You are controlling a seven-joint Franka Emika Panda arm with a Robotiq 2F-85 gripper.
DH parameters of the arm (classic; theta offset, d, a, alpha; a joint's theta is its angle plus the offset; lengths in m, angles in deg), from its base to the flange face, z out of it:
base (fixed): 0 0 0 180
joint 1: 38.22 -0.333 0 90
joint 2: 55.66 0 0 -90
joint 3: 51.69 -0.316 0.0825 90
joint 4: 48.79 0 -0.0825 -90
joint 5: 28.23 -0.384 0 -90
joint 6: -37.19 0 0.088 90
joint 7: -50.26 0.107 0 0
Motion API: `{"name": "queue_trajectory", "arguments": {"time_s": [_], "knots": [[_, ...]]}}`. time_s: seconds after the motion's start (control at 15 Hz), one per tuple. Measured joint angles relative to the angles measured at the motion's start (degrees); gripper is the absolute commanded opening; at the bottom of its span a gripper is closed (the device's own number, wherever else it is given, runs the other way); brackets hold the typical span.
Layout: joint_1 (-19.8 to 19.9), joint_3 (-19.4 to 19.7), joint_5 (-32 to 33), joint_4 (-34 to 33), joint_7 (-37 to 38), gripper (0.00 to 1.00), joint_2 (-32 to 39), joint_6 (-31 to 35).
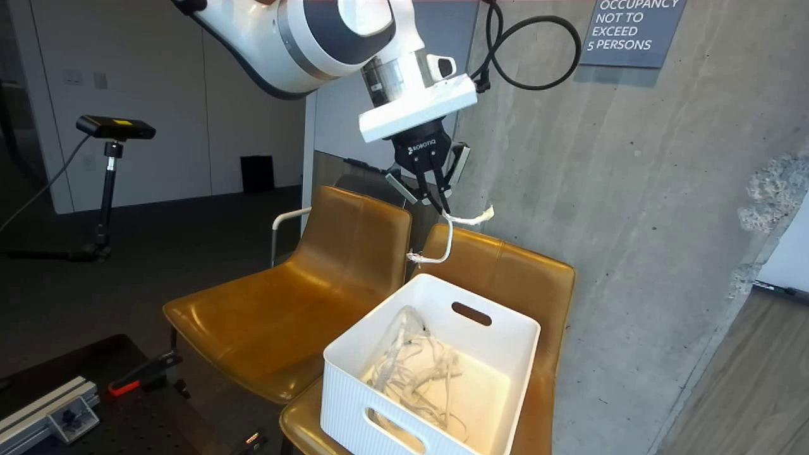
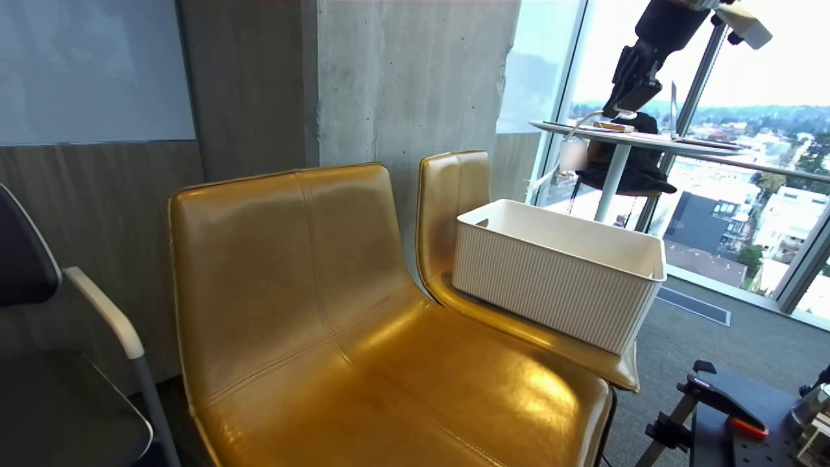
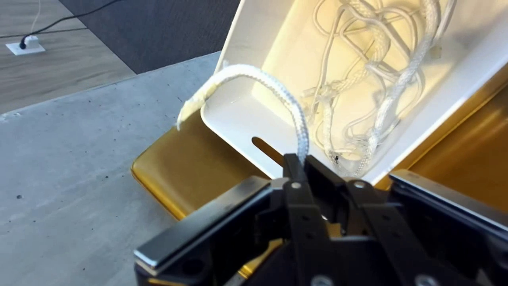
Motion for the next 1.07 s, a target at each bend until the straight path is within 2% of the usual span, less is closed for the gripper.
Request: {"name": "queue_trajectory", "arguments": {"time_s": [0.4, 0.47, 0.53, 0.6, 0.67, 1.07], "knots": [[0.27, 0.53, 0.11, 1.66, 2.82, 0.02, 1.1, 0.95], [0.51, 0.87, 0.11, 1.66, 2.82, 0.08, 1.51, 1.44], [0.79, 1.21, 0.11, 1.66, 2.82, 0.33, 1.92, 2.12], [1.07, 1.47, 0.09, 1.66, 2.83, 0.33, 2.31, 2.78], [1.31, 1.65, 0.09, 1.66, 2.96, 0.38, 2.66, 3.46], [1.49, 1.76, -0.13, 1.66, 4.69, 0.81, 4.46, 5.29]]}}
